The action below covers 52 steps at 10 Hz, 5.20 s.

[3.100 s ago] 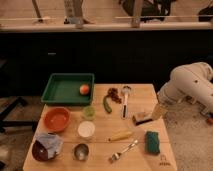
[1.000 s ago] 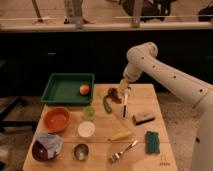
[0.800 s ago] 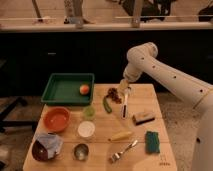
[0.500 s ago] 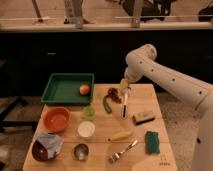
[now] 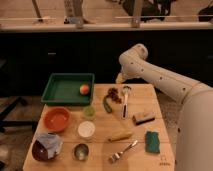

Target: Place grapes in plastic cup

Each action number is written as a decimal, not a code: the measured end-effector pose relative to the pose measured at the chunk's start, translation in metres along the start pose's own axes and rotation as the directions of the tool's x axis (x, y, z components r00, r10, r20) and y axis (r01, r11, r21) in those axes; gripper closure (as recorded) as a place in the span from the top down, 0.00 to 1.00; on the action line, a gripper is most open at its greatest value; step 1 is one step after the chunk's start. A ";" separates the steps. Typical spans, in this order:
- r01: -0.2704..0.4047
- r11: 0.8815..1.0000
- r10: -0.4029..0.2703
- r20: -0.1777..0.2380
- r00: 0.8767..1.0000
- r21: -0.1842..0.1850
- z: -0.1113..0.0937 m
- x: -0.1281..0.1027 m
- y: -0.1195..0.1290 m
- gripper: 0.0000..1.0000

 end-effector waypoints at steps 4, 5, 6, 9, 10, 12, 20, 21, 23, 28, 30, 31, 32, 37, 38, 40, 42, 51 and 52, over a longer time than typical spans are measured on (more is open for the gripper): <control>-0.029 0.991 0.021 -0.065 0.998 -0.131 0.036 -0.006 0.022 0.80; -0.042 0.986 0.027 -0.096 0.995 -0.161 0.046 -0.006 0.027 0.80; -0.056 0.983 0.034 -0.124 0.992 -0.176 0.052 -0.006 0.029 0.80; -0.077 0.979 0.039 -0.196 0.980 -0.186 0.069 -0.005 0.038 0.80; -0.078 0.980 0.038 -0.212 0.977 -0.183 0.075 -0.005 0.043 0.80; -0.077 0.982 0.032 -0.244 0.969 -0.175 0.086 -0.001 0.051 0.80; -0.057 0.980 0.003 -0.273 0.962 -0.191 0.112 0.011 0.070 0.80; -0.085 0.977 0.027 -0.278 0.960 -0.198 0.114 0.013 0.066 0.80; -0.129 0.966 0.062 -0.284 0.957 -0.225 0.118 0.011 0.070 0.80; -0.138 0.965 0.066 -0.307 0.950 -0.221 0.119 0.010 0.080 0.80; -0.126 0.970 0.056 -0.314 0.948 -0.208 0.117 0.010 0.085 0.80; -0.121 0.971 0.051 -0.317 0.947 -0.204 0.117 0.010 0.089 0.80; -0.118 0.973 0.048 -0.324 0.945 -0.199 0.117 0.011 0.092 0.80; -0.136 0.970 0.059 -0.349 0.935 -0.201 0.120 0.017 0.098 0.80; -0.149 0.967 0.068 -0.358 0.931 -0.204 0.123 0.019 0.097 0.80; -0.161 0.965 0.076 -0.367 0.927 -0.208 0.128 0.022 0.098 0.80; -0.172 0.962 0.081 -0.381 0.921 -0.212 0.135 0.026 0.098 0.77; -0.130 0.969 0.050 -0.351 0.935 -0.208 0.126 0.022 0.091 0.00; -0.106 0.974 0.033 -0.337 0.941 -0.200 0.119 0.020 0.089 0.00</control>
